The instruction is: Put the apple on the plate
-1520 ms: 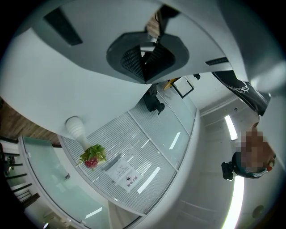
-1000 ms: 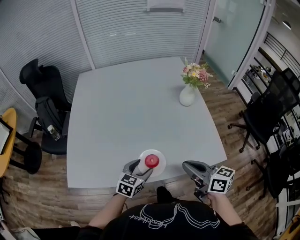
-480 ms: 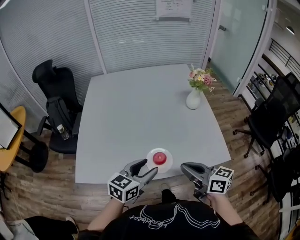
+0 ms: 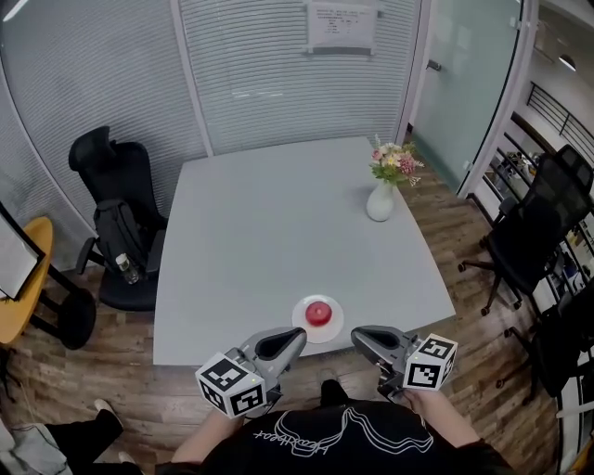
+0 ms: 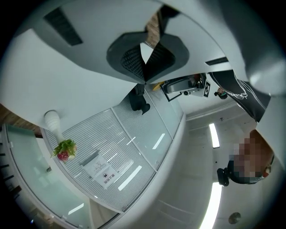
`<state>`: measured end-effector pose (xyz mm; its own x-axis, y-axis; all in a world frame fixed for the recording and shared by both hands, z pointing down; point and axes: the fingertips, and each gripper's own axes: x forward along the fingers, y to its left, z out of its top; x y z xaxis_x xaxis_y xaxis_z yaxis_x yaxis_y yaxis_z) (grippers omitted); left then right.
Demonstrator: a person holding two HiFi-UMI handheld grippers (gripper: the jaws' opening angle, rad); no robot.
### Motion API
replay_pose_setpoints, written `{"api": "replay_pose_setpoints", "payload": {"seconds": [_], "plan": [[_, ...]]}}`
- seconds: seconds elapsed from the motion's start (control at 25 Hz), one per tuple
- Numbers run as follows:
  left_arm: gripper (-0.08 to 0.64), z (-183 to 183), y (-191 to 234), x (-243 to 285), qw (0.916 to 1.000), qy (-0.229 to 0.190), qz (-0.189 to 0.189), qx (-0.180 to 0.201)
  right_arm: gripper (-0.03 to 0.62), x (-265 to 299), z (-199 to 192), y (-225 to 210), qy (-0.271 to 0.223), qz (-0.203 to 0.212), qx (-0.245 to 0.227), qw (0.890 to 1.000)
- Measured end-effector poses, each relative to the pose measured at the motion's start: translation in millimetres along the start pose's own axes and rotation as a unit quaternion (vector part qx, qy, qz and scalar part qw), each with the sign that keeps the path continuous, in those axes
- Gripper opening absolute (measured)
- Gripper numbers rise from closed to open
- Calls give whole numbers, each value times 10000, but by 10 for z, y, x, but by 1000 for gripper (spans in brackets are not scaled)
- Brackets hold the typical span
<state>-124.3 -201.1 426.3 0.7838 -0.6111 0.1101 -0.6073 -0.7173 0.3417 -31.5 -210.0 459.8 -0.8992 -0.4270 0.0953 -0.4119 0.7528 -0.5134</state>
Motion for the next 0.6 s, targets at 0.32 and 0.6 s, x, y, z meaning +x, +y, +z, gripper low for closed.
{"api": "replay_pose_setpoints", "payload": {"seconds": [0.32,0.6], "plan": [[20,-30,-90,-96,9998,5,82,172,8,-23,-76,119,-6,-39,-72,10000],[20,-67,-155,-222,9998,-13,126,159,8,-33,-147,255,14,-33,-171,9998]]}}
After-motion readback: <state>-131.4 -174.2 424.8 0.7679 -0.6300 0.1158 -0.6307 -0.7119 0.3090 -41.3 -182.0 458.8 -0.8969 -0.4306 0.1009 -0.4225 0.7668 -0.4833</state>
